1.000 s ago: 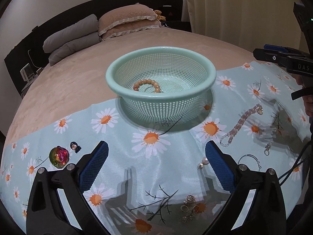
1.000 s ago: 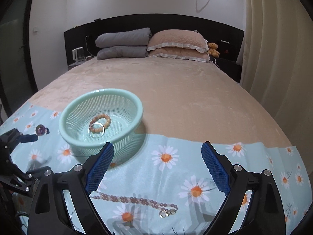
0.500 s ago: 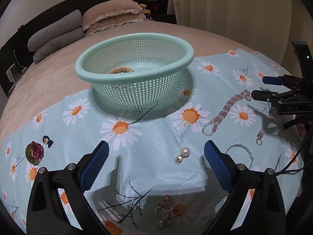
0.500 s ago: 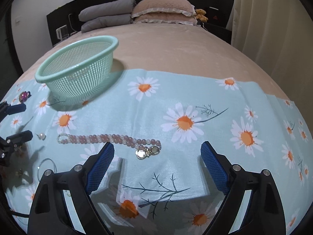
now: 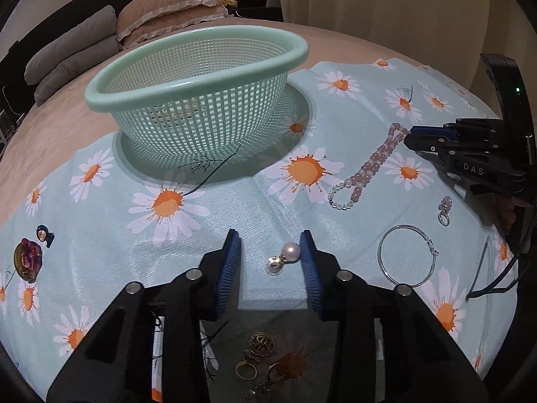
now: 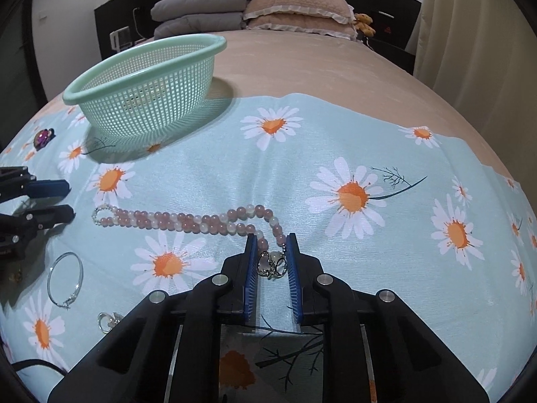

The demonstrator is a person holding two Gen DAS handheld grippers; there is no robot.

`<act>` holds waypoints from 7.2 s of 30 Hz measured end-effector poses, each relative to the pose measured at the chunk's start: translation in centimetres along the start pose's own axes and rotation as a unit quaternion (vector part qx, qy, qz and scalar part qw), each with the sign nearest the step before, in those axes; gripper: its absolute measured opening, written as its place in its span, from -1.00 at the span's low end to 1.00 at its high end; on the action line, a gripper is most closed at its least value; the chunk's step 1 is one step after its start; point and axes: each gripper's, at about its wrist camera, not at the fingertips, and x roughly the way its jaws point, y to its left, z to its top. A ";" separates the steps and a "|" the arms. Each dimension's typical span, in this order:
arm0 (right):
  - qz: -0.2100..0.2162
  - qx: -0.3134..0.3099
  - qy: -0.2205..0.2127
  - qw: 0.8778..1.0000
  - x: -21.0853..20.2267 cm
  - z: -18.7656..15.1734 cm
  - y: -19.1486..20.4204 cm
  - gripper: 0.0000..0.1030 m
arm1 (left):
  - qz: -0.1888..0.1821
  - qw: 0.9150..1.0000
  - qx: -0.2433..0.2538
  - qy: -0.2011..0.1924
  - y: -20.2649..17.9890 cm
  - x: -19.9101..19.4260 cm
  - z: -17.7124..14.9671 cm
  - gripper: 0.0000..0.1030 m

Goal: Organize jewelry

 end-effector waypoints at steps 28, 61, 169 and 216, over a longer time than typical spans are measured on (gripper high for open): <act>0.014 -0.033 -0.044 0.998 -8.1 1.0 0.2 -0.72 | -0.005 1.000 0.006 -0.002 -0.3 -2.7 -1.0 -0.77; 0.132 -0.004 -0.083 0.988 -2.3 15.2 6.0 -0.69 | -0.029 0.998 -0.022 -0.056 6.7 -2.4 10.3 -0.71; 0.104 -0.105 -0.117 0.982 -7.6 18.1 8.8 -0.88 | 0.011 0.998 0.024 -0.053 5.4 -4.9 9.5 -0.70; 0.092 -0.031 -0.016 0.995 -4.6 -3.2 1.6 0.69 | 0.016 1.000 -0.024 0.005 3.3 -3.1 -4.7 0.84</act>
